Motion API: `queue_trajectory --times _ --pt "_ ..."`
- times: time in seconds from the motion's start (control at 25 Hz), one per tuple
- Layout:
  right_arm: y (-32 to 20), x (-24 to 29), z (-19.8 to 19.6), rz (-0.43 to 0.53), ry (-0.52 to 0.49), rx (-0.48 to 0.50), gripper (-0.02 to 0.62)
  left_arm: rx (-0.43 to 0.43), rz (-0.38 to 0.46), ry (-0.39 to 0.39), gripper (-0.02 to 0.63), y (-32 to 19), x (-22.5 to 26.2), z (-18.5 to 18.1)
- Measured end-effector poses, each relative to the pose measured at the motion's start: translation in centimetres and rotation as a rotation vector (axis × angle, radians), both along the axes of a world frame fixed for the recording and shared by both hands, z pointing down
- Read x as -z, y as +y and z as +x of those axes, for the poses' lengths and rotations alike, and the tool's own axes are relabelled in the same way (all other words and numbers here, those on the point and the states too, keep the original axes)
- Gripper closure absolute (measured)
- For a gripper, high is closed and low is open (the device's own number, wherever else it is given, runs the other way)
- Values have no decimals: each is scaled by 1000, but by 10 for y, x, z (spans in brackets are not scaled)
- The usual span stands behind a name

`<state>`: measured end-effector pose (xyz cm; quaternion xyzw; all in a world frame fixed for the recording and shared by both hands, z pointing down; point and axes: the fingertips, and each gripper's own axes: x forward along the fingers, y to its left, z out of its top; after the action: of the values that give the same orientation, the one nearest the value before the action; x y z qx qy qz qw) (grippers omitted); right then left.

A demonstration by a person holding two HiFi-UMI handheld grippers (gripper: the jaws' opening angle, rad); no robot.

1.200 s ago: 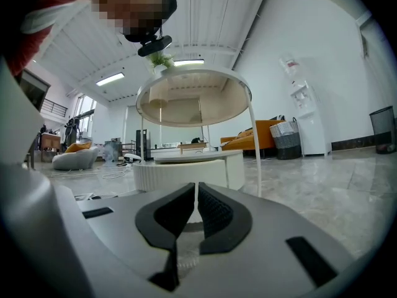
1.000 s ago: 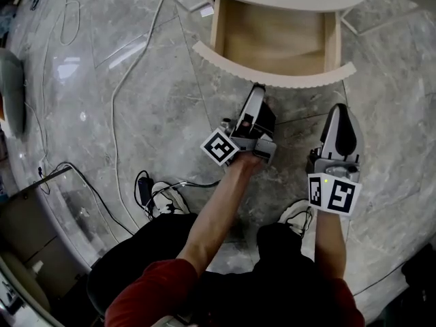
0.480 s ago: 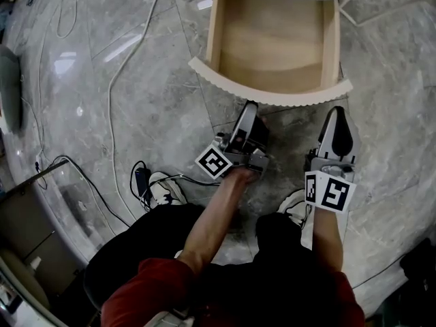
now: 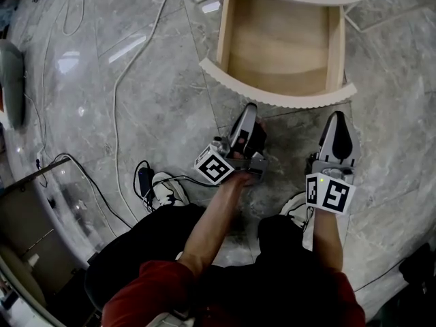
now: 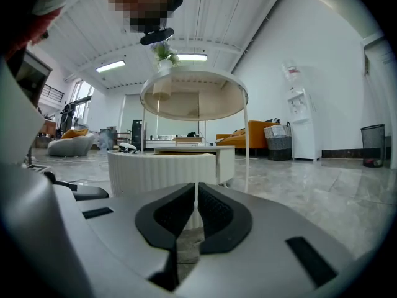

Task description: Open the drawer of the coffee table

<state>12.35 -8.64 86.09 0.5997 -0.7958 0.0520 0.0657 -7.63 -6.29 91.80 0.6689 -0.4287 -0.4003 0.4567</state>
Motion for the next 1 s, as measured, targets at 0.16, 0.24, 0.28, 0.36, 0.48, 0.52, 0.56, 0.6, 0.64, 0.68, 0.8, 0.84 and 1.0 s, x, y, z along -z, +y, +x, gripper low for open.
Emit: queue_trajectory --times 0.16,0.24,0.28,0.36,0.48,0.52,0.56,0.6,0.64,0.68,0.8,0.84,1.0 --pt "1 1 -2 3 -2 -1 569 -18 16 -98 594 0 8 -1" --pt "1 1 -1 1 -5 -7 569 -58 23 -246 594 -1 12 0" --pt "1 1 -1 0 -4 -9 569 -85 26 -351 594 -1 13 3" --pt "3 1 -2 1 2 -12 569 -119 35 -576 594 -2 16 4" --pt "3 6 -6 1 6 -15 569 -86 69 -862 594 -3 30 -9" --pt "4 9 -6 -1 9 -18 569 -79 84 -966 594 -4 38 -13" --pt "4 14 -6 -4 16 -22 569 -84 95 -1077 594 -4 45 -18" --pt "4 21 -5 -8 23 -25 569 -102 103 -1176 594 -3 52 -22" --pt "5 29 -4 -13 29 -29 569 -120 107 -1243 594 -2 61 -26" --pt "5 40 -4 -21 31 -33 569 -121 110 -1267 594 -3 72 -33" --pt "8 81 -6 -61 24 -39 569 -78 128 -1291 594 -16 126 -53" --pt "9 99 -9 -75 20 -39 569 -84 138 -1324 594 -19 147 -58" --pt "9 189 -22 -105 6 -29 569 -87 201 -1425 594 -30 254 -68"
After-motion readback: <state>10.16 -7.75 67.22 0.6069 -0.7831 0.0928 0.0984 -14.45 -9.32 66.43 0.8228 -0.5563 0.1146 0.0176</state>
